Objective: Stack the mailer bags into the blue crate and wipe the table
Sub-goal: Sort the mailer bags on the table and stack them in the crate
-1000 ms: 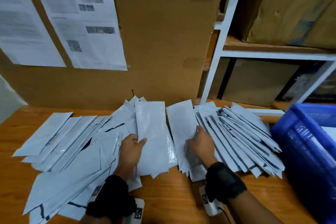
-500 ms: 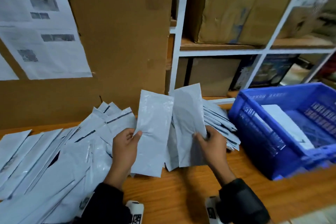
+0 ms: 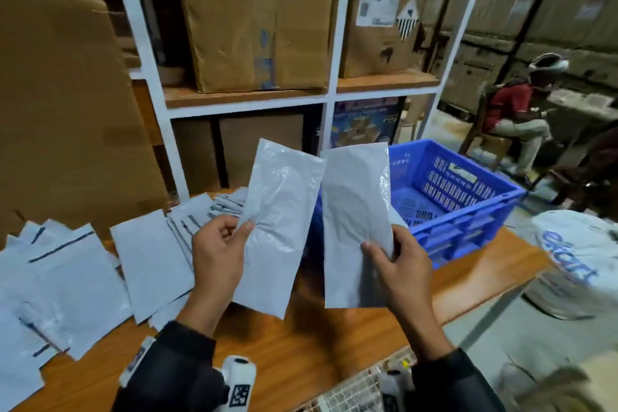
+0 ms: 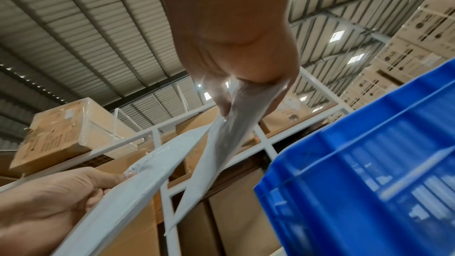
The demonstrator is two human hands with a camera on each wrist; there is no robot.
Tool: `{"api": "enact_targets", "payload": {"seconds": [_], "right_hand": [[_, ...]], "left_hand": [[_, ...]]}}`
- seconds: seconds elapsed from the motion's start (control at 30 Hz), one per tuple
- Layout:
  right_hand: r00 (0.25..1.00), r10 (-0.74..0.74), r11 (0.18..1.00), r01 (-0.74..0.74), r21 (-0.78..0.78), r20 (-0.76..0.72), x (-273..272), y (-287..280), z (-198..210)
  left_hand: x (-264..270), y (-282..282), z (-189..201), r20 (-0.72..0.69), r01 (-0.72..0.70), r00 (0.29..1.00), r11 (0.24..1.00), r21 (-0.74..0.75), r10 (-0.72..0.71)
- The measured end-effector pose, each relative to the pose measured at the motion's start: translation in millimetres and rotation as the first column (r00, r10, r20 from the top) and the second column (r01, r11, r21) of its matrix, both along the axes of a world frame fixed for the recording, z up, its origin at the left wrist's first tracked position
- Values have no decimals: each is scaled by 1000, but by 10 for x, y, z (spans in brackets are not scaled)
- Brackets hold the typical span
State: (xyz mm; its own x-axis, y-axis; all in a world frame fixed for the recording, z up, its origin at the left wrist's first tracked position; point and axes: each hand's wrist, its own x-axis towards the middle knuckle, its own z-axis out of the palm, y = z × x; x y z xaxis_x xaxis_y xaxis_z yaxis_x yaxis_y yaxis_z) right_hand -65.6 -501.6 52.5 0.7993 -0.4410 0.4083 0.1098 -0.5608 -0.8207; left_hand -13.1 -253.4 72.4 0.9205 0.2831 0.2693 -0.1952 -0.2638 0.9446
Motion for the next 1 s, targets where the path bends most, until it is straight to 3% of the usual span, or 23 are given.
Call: {"api": "enact_targets", "payload": {"seconds": [0.2, 0.4, 0.63, 1.0], "right_hand": [[1000, -4, 993, 0, 119, 31, -142, -887, 22], [1000, -26, 977, 22, 213, 17, 0, -1362, 41], [999, -33, 998, 33, 45, -2, 488, -1803, 77], [989, 73, 996, -80, -49, -131, 1294, -2350, 99]], "left_hand": [[-11, -755, 249, 69, 33, 997, 999, 13, -34], [210, -1201, 364, 5, 131, 991, 989, -70, -131], [770, -1425, 233, 20, 178, 983, 981, 77, -180], [1273, -1490, -65, -220, 245, 957, 935, 258, -190]]}}
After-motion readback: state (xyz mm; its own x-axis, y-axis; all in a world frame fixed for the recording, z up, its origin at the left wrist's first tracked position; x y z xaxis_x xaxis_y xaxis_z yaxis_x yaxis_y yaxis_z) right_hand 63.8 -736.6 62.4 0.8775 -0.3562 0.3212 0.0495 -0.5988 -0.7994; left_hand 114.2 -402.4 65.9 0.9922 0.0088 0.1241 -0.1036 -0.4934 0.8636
